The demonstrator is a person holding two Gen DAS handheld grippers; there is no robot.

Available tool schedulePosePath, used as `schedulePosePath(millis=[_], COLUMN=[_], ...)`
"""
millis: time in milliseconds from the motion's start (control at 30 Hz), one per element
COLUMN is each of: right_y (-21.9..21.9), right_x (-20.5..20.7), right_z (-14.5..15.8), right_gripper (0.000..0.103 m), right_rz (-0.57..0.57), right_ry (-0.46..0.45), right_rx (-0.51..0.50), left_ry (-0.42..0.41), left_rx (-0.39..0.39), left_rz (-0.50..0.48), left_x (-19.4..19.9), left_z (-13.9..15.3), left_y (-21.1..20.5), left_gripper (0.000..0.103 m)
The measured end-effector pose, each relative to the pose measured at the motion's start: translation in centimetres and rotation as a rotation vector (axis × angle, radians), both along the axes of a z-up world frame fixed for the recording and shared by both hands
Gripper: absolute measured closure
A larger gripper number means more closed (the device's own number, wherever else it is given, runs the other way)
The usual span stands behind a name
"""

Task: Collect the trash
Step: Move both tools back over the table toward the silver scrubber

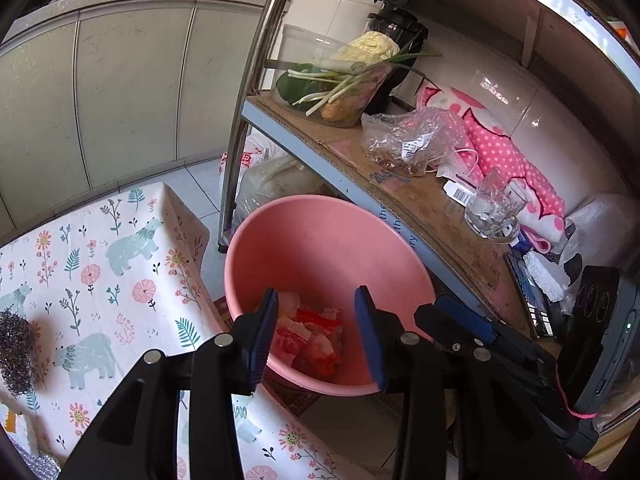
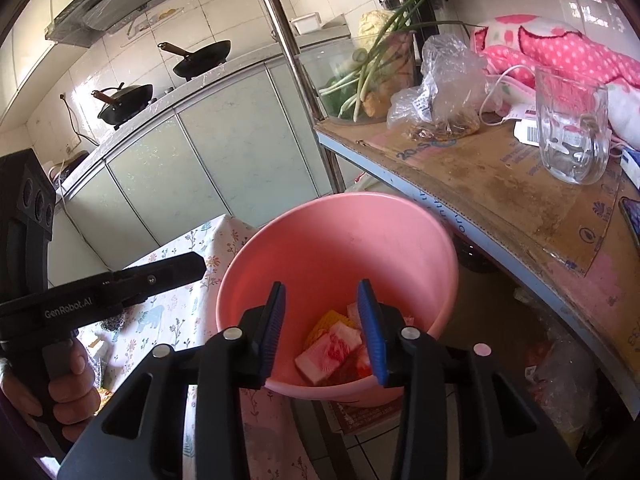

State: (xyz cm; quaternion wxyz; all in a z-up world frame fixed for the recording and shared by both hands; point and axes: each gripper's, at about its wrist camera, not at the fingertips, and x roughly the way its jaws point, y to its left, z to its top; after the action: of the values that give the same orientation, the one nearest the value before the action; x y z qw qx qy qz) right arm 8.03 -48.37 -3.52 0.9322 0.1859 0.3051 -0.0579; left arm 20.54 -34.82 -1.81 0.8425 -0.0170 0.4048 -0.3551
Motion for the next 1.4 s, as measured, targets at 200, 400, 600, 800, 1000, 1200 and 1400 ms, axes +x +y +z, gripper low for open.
schedulePosePath(millis=[200, 400, 600, 800, 1000, 1200, 1400], right_y=[0.8, 2.6, 5.0, 7.6, 9.9, 11.8, 14.0], right_x=[-0.8, -1.4, -1.9, -2.8, -3.8, -4.1, -3.6], right_z=[1.4, 2.9, 4.4, 5.4, 6.0, 6.0, 5.2], right_gripper=[0.065, 0.065, 0.061, 0.059, 0.059, 0.059, 0.059], right_rz=[0.016, 0.067, 0.146, 0.227, 0.277, 0.319, 0.385], right_ry=[-0.026, -0.048, -0.075, -0.093, -0.087, -0.072, -0.025], right_rx=[-0.021, -0.051, -0.062, -0.071, -0.093, -0.084, -0.072], left_ry=[-0.037, -0.07, -0.103, -0.136, -0.173, -0.221, -0.255], left_rx=[-0.017, -0.032, -0.049, -0.066, -0.075, -0.06, -0.027], left_rz=[-0.001, 0.014, 0.044, 0.09, 0.172, 0.269, 0.386], left_x=[-0.9, -2.0, -3.3, -4.7, -5.9, -7.1, -8.3], left_z=[1.5, 3.1, 5.0, 6.5, 7.7, 8.6, 8.4], left_y=[0.4, 1.8, 4.6, 8.9, 14.4, 20.4, 26.1], left_gripper=[0.059, 0.057, 0.056, 0.055, 0.055, 0.055, 0.055])
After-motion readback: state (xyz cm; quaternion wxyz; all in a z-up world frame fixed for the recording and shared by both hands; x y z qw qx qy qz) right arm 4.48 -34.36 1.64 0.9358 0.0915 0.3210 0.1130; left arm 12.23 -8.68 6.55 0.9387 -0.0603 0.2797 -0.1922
